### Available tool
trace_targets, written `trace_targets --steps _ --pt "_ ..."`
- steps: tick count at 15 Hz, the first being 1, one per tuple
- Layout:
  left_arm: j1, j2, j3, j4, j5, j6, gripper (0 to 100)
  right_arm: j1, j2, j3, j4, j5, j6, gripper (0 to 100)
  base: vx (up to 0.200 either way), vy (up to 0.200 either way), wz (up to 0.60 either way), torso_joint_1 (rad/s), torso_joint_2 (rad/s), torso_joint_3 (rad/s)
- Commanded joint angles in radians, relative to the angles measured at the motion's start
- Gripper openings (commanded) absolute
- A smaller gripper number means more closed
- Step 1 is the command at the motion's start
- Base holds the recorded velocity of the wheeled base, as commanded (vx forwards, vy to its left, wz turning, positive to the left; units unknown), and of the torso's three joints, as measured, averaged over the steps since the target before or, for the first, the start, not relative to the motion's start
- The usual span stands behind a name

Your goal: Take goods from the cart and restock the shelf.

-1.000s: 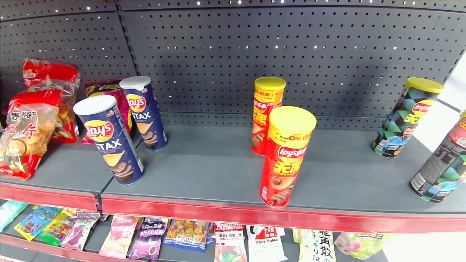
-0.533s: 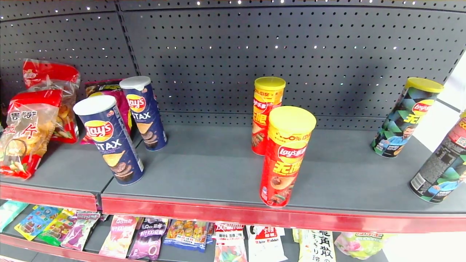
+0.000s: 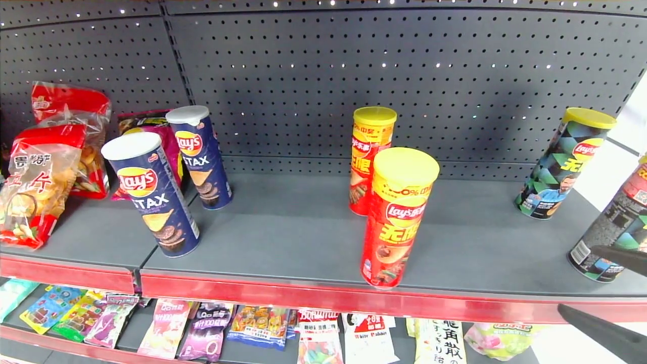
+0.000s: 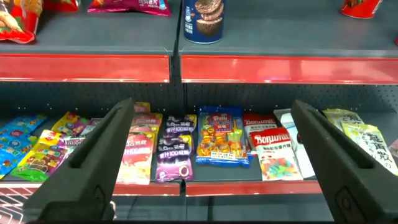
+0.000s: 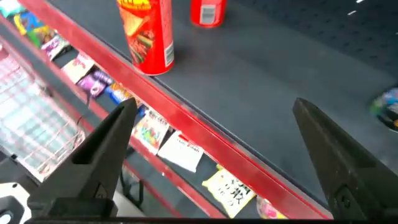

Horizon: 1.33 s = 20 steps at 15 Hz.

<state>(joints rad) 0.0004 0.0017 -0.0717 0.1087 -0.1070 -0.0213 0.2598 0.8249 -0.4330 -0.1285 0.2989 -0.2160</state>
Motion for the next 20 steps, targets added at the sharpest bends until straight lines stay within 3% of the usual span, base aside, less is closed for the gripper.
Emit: trace_targets --steps 1,6,11,15,20 --pt "0.001 -0.002 0.0 0.0 0.0 0.0 100 0.033 0.149 -0.003 -0.046 -0.003 -0.003 100 0.0 0.0 0.0 0.0 0.0 0.0" --pt "0.001 -0.002 0.0 0.0 0.0 -0.002 100 0.039 0.415 -0.018 -0.247 -0.175 0.007 100 0.0 0.0 0.0 0.0 0.0 0.0" --pt "0.0 -0.002 0.0 0.0 0.001 0.0 100 0.047 0.528 -0.066 -0.255 -0.248 0.007 100 0.0 0.0 0.0 0.0 0.0 0.0" --pt "0.001 -0.002 0.0 0.0 0.001 -0.002 100 0.131 0.599 -0.128 -0.253 -0.276 0.058 100 0.0 0.0 0.0 0.0 0.0 0.0" --pt "0.0 -0.002 0.0 0.0 0.003 0.0 100 0.167 0.689 -0.182 -0.253 -0.313 0.056 100 0.0 0.0 0.0 0.0 0.0 0.0"
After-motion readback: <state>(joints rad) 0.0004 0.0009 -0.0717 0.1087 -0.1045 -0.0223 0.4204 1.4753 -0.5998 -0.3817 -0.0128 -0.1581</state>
